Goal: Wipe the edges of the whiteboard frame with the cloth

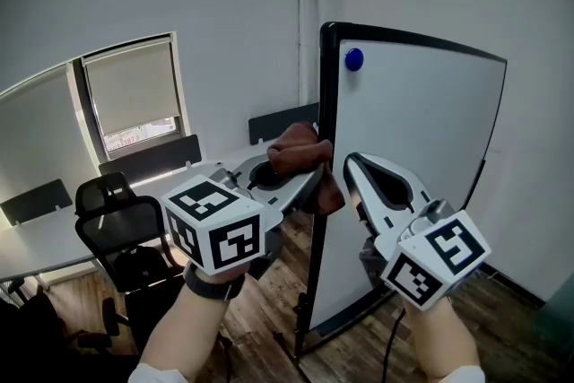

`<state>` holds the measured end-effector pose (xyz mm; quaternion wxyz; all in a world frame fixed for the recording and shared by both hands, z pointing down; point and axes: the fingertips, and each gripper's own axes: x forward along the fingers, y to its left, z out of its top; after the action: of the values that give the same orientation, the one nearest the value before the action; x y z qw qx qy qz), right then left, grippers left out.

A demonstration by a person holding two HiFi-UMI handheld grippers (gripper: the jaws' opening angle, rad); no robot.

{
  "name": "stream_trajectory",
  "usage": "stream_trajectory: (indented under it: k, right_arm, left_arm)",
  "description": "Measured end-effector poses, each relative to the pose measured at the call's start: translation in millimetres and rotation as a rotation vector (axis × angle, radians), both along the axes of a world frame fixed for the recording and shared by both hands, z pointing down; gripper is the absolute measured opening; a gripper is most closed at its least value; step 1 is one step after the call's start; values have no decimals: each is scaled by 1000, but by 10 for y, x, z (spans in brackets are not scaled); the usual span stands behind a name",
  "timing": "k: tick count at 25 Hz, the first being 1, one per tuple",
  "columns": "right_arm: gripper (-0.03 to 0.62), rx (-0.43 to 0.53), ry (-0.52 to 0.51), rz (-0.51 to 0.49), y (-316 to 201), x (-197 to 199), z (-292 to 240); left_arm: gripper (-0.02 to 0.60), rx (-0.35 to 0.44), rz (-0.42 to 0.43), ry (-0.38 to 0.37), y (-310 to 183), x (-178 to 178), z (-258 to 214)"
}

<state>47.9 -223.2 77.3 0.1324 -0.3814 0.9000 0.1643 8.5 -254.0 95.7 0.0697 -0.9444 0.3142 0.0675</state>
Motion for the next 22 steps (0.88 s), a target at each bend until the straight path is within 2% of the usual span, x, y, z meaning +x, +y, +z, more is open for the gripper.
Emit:
stream_trajectory:
  k: [7,14,22]
  right_arm:
    - [5,27,14,-7,-38,23,-317]
    - [5,57,31,0,18,6,-702]
    - [5,88,17,-5,83,6,-533]
  left_arm:
    - [75,35,10,19,-61,26,-368]
    - [77,97,4,50,12,10,-997]
    - [75,140,11,66,55,10,-1018]
